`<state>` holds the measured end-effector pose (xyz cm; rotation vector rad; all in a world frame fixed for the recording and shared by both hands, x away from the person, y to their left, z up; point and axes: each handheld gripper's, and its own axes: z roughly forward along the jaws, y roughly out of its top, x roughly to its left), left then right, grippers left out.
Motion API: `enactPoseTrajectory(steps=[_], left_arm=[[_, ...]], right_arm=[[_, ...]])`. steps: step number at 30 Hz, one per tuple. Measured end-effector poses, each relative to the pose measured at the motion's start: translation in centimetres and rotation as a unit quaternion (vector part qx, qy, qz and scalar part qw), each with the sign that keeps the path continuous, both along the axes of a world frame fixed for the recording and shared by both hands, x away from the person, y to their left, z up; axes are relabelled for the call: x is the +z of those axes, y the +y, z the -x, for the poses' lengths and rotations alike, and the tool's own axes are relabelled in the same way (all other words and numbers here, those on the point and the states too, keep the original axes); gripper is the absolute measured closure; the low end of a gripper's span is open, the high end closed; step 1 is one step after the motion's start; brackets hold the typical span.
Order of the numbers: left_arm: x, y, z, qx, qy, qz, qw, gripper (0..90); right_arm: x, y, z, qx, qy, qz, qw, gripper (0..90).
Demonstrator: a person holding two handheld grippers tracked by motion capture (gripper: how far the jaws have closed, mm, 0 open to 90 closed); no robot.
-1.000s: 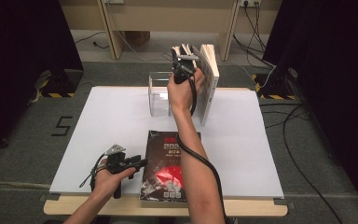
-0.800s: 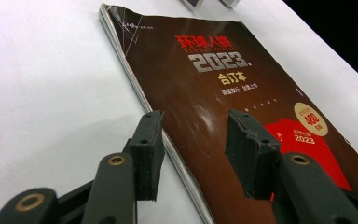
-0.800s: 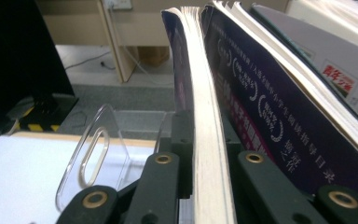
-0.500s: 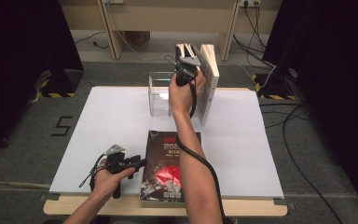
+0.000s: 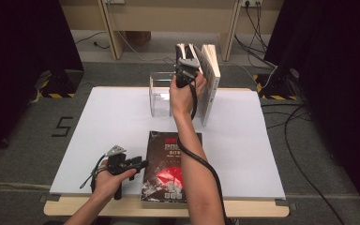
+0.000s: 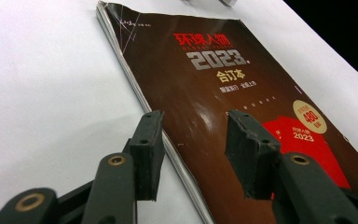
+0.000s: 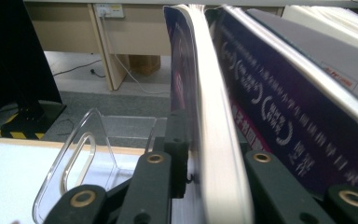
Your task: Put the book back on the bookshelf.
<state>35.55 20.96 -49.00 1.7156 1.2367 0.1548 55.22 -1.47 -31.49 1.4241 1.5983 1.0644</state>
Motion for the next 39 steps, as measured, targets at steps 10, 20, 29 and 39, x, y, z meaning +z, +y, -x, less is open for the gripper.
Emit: enactPoseTrajectory(steps=[10, 20, 29, 39], left_arm=[[-0.2, -0.2, 0.0, -0.002, 0.002, -0.002, 1.0000, 55.7], [-0.3, -0.3, 0.1, -0.001, 0.002, -0.003, 1.0000, 55.7], [-0.3, -0.4, 0.1, -0.003, 0.002, -0.005, 1.0000, 55.7], [-0.3, -0.4, 0.1, -0.003, 0.003, -0.007, 1.0000, 55.7]], right_arm=[[-0.3, -0.2, 0.9, 0.009, 0.001, 0.006, 0.9999, 70.8], [-0.2, -0.7, 2.1, 0.006, -0.006, 0.010, 0.9999, 69.4], [0.0, -1.2, 3.3, 0.005, -0.011, 0.012, 0.9999, 69.1], [-0.2, -2.0, 4.6, 0.008, -0.018, 0.015, 0.9997, 68.5]])
